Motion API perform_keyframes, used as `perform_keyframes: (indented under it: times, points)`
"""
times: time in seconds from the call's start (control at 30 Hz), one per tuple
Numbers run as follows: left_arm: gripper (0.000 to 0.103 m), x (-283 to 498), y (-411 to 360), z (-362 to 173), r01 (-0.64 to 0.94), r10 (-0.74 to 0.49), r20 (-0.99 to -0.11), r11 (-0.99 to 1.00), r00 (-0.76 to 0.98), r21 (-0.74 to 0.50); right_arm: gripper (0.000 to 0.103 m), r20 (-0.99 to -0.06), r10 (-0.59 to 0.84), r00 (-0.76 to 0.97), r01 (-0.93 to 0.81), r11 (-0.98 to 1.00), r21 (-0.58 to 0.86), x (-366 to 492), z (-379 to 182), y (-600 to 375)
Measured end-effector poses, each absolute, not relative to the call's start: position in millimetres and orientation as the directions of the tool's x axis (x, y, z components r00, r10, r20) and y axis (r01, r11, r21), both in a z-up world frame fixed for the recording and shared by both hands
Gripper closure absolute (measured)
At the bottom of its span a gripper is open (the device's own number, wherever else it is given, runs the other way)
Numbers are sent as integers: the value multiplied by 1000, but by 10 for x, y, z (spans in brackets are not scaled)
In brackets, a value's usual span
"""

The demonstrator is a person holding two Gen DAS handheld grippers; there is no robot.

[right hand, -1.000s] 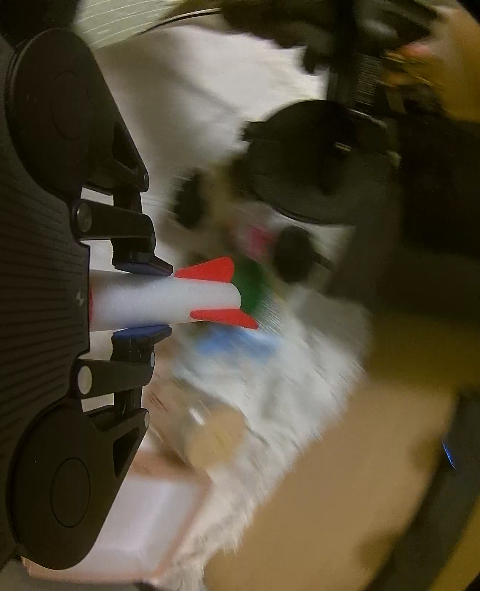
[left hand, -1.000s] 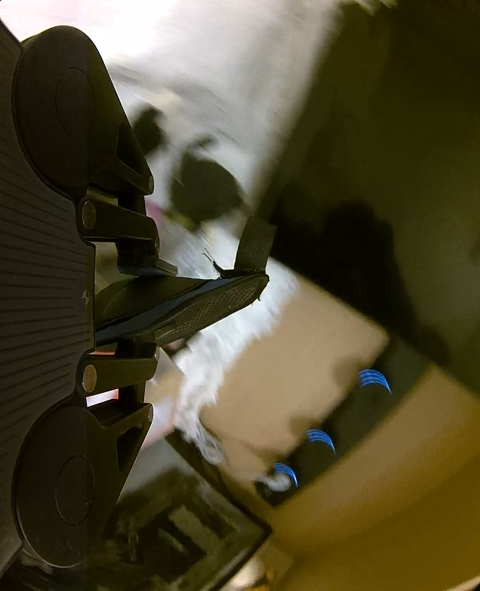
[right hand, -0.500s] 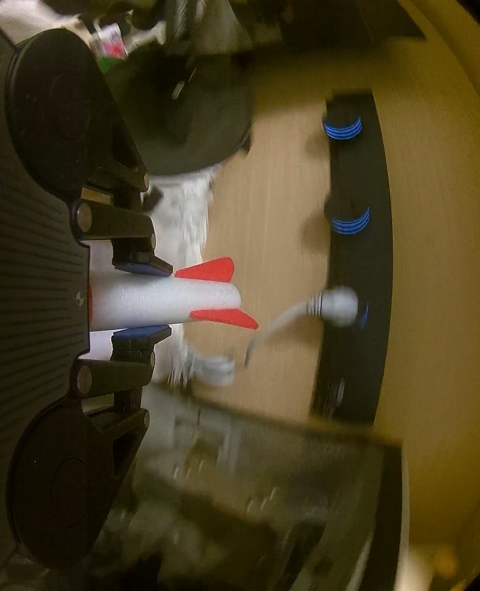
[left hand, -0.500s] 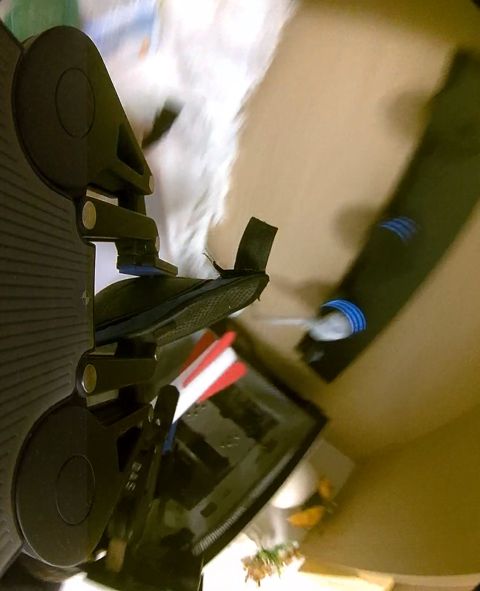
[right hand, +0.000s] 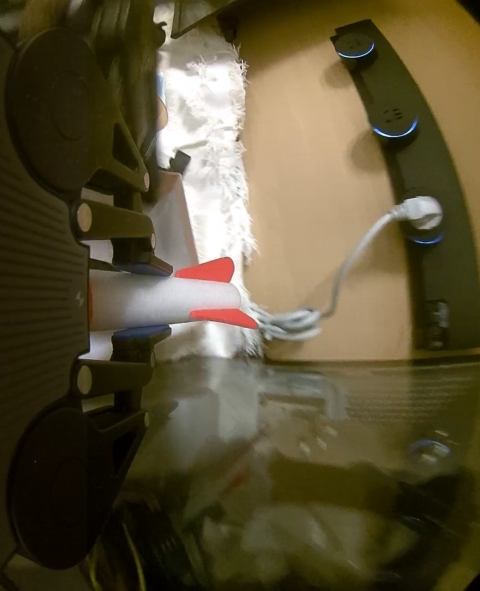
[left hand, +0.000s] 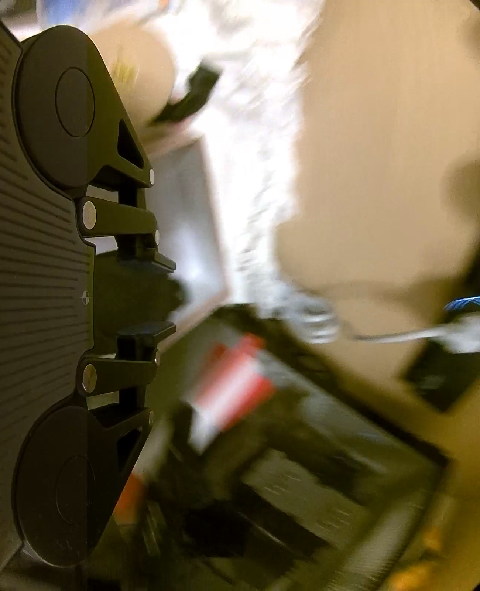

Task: Organize soft objects
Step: 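Carry rocket in right tool into pink box while left tool drops black object there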

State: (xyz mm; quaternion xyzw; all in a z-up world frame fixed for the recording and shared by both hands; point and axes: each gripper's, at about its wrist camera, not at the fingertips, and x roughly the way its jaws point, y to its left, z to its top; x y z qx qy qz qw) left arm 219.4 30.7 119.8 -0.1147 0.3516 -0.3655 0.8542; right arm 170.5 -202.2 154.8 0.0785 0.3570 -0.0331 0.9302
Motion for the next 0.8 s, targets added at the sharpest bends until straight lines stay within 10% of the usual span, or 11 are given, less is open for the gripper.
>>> perform_keyframes:
  times: [0.2, 0.63, 0.8]
  points:
    - [72, 1678, 1171, 1282, 480, -670, -444, 739, 595, -473, 75, -724, 128, 678, 97, 960, 261, 1990, 1101, -1888]
    - [72, 768, 2118, 496, 297, -514, -664, 857, 542, -421, 75, -821, 219, 526, 129, 934, 332, 2477, 247, -1390]
    - [72, 675, 2390, 463, 242, -472, -667, 878, 576, -413, 60, -785, 157, 600, 63, 968, 241, 2058, 489, -1298]
